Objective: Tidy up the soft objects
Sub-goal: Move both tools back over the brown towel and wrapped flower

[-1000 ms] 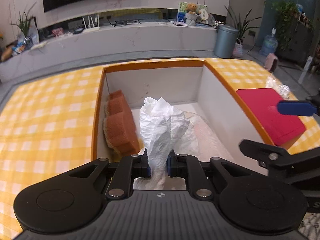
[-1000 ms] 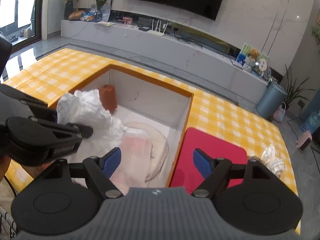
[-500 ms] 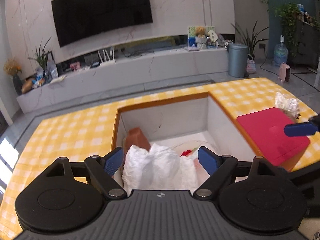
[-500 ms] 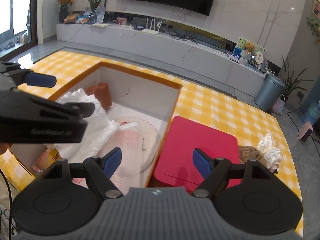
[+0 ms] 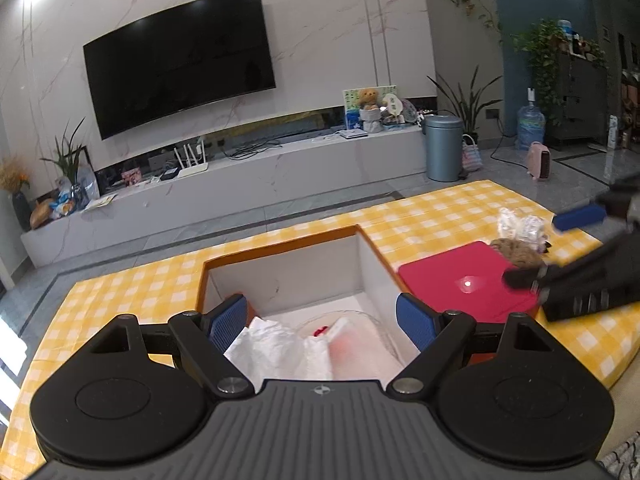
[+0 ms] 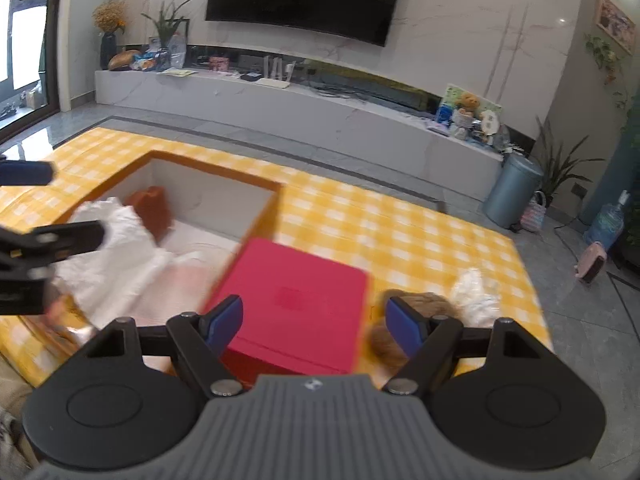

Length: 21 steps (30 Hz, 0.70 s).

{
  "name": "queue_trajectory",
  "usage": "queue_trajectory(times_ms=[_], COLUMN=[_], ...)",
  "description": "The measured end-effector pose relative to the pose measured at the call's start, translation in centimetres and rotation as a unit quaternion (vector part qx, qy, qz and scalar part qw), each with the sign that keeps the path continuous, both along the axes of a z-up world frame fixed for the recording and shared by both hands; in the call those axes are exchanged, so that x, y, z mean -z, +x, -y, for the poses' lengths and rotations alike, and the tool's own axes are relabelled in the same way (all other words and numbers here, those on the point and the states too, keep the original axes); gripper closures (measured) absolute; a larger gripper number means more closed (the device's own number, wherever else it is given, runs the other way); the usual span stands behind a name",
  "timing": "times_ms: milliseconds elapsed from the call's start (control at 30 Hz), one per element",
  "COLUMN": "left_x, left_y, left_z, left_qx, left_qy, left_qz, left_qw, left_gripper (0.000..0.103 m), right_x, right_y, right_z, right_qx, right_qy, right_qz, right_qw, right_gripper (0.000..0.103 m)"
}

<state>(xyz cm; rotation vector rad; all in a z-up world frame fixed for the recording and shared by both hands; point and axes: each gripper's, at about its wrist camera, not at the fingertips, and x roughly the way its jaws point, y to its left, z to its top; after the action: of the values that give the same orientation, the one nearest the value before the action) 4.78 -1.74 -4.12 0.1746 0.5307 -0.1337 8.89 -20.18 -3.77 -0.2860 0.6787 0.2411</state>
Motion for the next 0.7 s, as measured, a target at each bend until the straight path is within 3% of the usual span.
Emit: queue_trajectory(times_ms=[233,400,467,567,700], left_x=[-0.1,0.2,0.6,1.5,3.6], left_y=[0.5,3.1,4.3,6.3,8.4], left_z=[3.3,7.9,10.6,15.0,20.5], left_qx=[0.026,0.072,0.119,0.184,0.211], left_qy=[0.025,0.057,0.069,0.08,0.111], left_qz=[-0.013,-0.029,-0.048,-0.085,-0.111], left_qw=[0.9992,0.9954,0.9893,0.976,0.965], left_gripper=[0.004,0.004,0.004,0.004,0.004], right_x=[-0.4,2.7,4.4,6.7,9.2], right_y=[3.2,6.6,7.3,8.1,10.0], right_z=[10.1,17.4,19.7,22.1,23.9], right_qx=[0.097,0.181,0.199,0.19,0.162], right_qy=[0.024,0.051,0.066,0.081,0.115], right_qz=[0.003,-0.024,-0.02,0.003,0.015], right_qw=[0.995,0.982,0.978,0.978,0.98], right_gripper=[0.02,0.019,0.019,0.01,0.01])
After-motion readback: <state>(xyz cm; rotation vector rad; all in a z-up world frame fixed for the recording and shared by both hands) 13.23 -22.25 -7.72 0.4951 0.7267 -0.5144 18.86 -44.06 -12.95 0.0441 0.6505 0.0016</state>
